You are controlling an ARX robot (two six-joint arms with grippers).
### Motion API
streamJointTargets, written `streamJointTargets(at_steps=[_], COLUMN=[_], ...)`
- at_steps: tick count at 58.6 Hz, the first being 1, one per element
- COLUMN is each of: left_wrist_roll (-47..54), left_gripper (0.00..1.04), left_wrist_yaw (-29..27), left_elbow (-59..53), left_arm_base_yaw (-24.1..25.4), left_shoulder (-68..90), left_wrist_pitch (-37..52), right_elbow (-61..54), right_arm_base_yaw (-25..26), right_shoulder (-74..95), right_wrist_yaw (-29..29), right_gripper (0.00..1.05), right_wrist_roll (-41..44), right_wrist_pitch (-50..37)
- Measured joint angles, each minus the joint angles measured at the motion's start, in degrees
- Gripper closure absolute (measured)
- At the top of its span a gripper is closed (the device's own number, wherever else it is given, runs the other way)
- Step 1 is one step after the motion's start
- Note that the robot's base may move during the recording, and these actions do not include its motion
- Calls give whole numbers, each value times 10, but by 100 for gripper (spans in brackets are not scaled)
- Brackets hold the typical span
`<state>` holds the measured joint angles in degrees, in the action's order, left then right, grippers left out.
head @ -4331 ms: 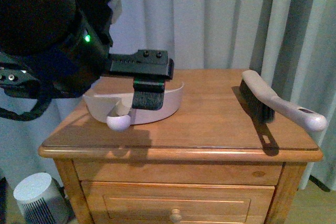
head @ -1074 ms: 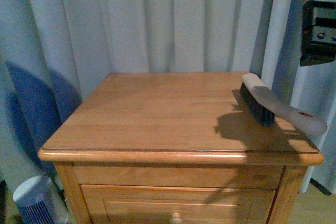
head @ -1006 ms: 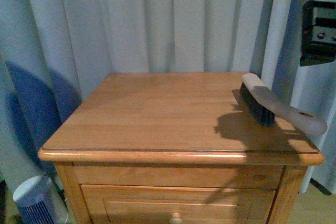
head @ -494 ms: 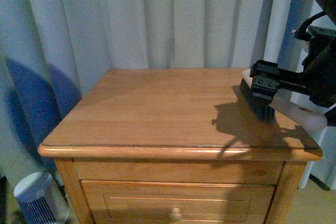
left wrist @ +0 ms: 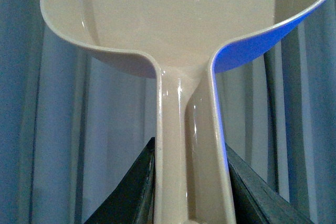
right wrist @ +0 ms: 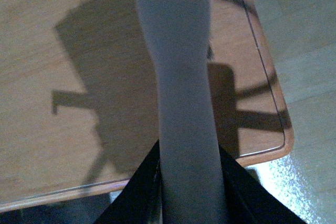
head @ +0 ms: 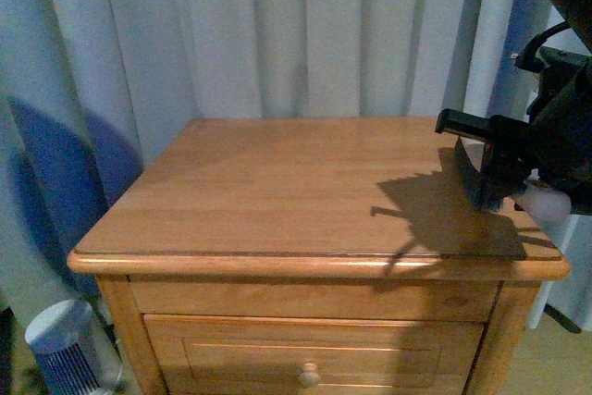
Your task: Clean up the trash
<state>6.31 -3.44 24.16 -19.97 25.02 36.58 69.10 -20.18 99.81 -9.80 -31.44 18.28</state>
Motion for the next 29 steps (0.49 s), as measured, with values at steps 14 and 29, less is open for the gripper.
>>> streamJointTargets(at_steps=[14, 29], left_wrist_roll=[0, 0], left_gripper=[76, 76], left_wrist_yaw=[0, 0], left_elbow=[0, 0], left_arm_base_yaw=[0, 0], left_shoulder=[0, 0], left_wrist_pitch=[0, 0], right_elbow=[-83, -232], right_arm_base_yaw=[-17, -74], right_shoulder=[-96, -323], right_wrist_yaw=[-94, -203], right_gripper=[84, 84], right_wrist_roll=[106, 330], right_wrist_pitch=[-180, -464])
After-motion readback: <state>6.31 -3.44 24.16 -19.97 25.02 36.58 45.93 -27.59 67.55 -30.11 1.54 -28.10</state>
